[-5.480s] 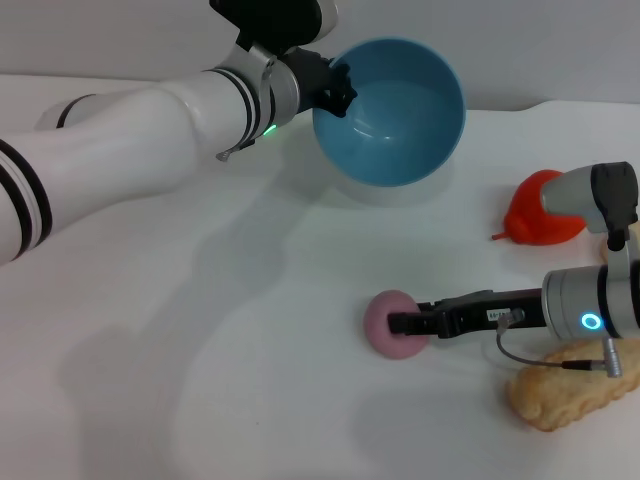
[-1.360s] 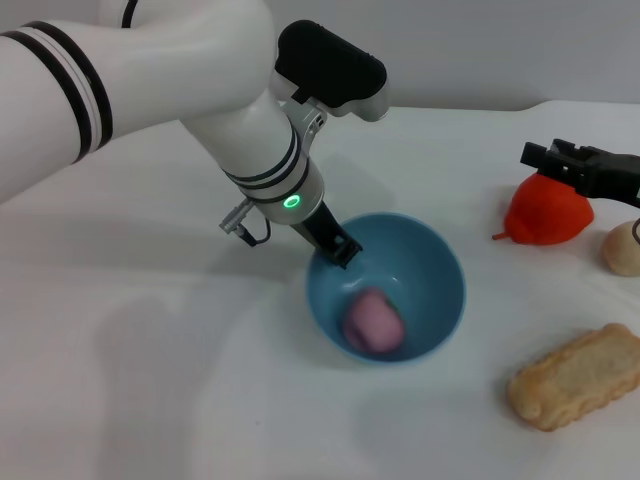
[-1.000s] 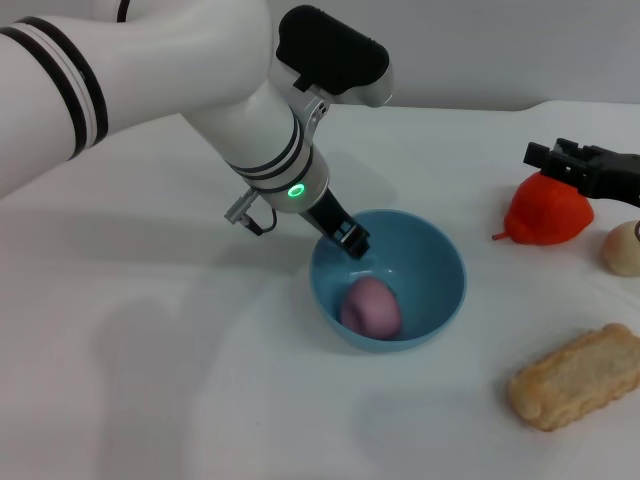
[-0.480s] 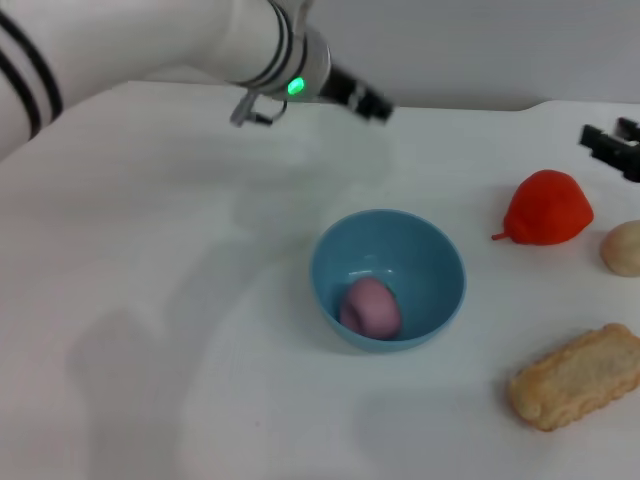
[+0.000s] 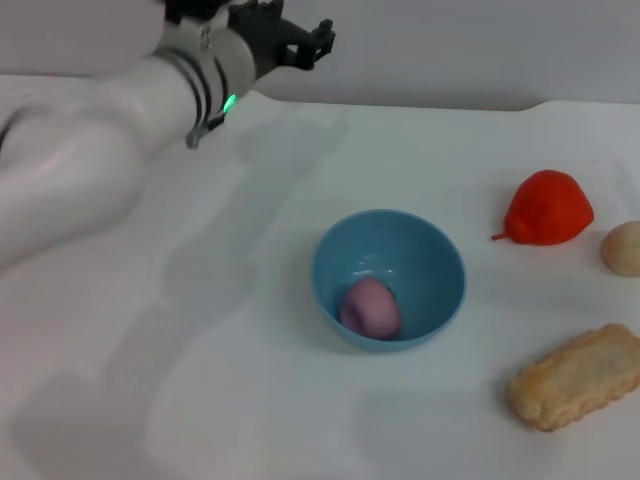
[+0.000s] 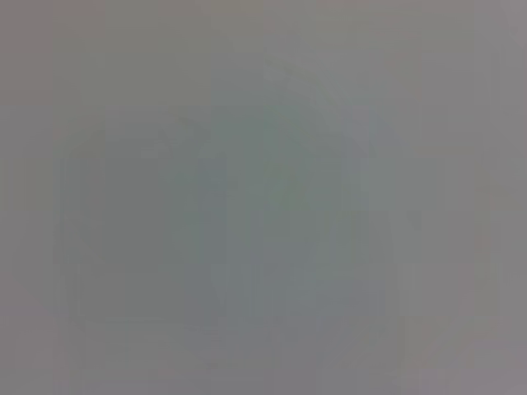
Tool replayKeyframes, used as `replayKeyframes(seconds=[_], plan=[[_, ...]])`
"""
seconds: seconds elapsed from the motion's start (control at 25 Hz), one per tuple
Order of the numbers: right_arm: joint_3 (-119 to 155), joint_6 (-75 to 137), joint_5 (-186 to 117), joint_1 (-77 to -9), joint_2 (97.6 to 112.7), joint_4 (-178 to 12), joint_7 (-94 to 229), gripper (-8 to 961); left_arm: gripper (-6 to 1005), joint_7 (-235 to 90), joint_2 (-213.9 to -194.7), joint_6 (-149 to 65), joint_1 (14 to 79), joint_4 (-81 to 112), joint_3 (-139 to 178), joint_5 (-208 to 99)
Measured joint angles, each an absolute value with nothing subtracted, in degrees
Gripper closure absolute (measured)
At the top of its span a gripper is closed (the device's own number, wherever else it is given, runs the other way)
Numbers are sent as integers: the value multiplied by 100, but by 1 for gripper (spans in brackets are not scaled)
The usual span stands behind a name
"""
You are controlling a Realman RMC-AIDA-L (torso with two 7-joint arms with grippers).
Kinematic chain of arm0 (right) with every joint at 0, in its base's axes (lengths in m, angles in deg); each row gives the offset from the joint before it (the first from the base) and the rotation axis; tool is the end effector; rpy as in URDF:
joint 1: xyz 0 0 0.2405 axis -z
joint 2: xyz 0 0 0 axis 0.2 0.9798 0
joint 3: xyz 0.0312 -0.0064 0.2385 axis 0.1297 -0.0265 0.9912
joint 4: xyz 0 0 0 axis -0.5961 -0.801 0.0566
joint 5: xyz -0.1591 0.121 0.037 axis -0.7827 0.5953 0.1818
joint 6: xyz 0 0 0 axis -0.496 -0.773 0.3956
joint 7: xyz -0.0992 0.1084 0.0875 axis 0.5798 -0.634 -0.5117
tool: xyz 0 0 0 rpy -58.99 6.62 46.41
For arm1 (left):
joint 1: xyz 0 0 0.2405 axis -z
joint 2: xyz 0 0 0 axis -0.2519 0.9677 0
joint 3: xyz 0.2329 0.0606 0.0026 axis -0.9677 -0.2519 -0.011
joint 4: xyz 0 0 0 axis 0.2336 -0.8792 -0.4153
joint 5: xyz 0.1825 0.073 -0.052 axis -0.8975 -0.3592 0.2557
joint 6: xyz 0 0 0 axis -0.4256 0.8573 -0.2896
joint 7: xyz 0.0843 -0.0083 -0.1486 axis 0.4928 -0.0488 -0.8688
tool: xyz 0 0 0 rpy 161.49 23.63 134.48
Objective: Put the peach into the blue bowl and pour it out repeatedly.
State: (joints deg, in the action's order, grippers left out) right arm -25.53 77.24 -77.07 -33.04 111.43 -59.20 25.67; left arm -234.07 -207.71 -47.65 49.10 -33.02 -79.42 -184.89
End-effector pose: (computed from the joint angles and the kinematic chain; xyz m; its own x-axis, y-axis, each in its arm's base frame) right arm 0.3179 0.3763 0.0452 0.6971 -0.0766 -0.7129 -0.7019 -0.2757 -0.6567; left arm -0.1679 0.4485 -0.0529 0.8257 0.2735 0.4935 0.5641 -0.4096 -0.7169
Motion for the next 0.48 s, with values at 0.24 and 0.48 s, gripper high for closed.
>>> replayKeyframes(seconds=[0.24, 0.48], plan=[[-2527, 8888, -6268, -3359, 11151, -7173, 4198, 378, 381, -23393, -20782, -6763, 4443, -2995, -9207, -18468], [-2529, 9272, -5132, -3404, 11157, -8052, 4324, 379, 381, -23451, -20835, -8075, 4369, -2364, -10134, -18259]])
